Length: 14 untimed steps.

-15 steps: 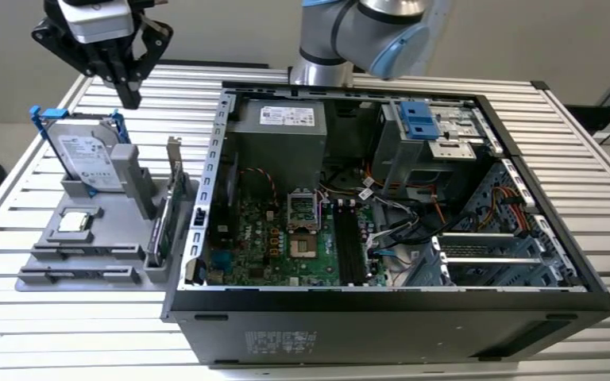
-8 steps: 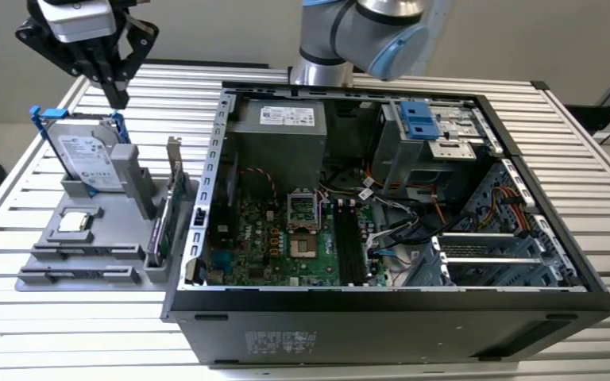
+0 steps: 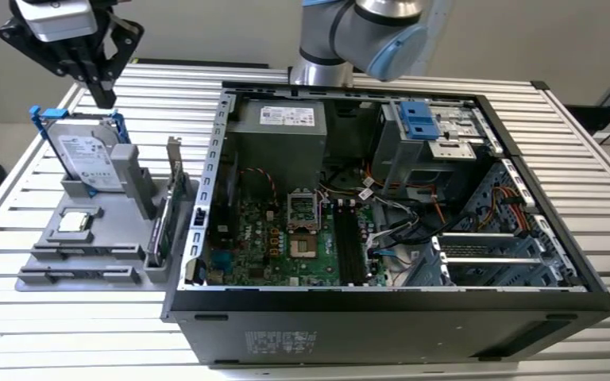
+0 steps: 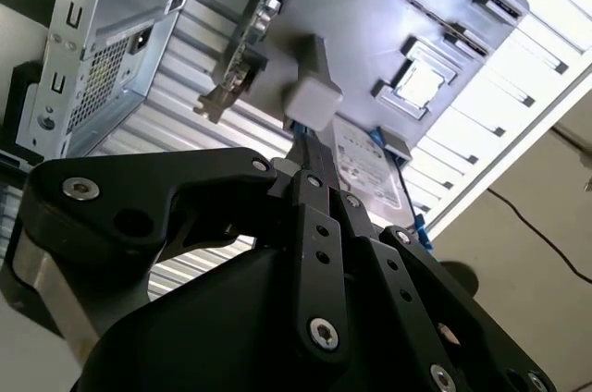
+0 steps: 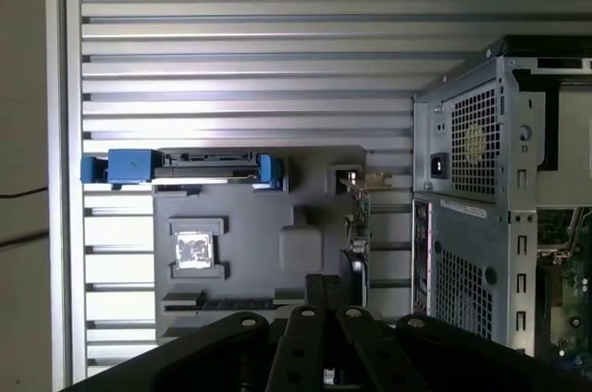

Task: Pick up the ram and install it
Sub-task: 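Reach for the ram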

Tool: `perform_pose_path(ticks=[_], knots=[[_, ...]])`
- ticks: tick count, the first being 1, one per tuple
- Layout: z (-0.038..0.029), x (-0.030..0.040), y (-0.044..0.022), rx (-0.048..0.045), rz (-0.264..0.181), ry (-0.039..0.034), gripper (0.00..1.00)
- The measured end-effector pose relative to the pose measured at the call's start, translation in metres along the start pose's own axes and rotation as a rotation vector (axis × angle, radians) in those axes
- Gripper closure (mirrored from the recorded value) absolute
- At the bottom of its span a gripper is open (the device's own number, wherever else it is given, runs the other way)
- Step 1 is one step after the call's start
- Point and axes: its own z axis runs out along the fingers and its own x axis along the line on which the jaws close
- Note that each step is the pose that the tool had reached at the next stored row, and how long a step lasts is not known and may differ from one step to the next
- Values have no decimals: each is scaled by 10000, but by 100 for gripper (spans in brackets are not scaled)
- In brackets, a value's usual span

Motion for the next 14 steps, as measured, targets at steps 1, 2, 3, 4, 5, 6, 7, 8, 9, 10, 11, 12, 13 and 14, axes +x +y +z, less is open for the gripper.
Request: perform_pose_path(ticks=[1, 2, 3, 4, 5, 6, 7, 8, 9, 10, 11, 12, 13, 14], knots=[[0, 16, -1, 0, -11, 1, 100], [0, 34, -1, -1, -21, 1, 100], [0, 50, -1, -1, -31, 1, 100], [0, 65, -2, -1, -41, 2, 100], [0, 79, -2, -1, -49, 2, 100], [0, 91, -3, -1, -58, 3, 100], [0, 105, -3, -2, -66, 3, 100], [-1, 115, -3, -2, -72, 3, 100], [-1, 118, -3, -2, -75, 4, 100], [-1, 118, -3, -2, -75, 4, 100], [-1, 118, -3, -2, -76, 4, 100], [-1, 118, -3, -2, -76, 4, 100], [0, 121, -7, -3, -75, 5, 100], [1, 122, -24, -3, -74, 3, 100]])
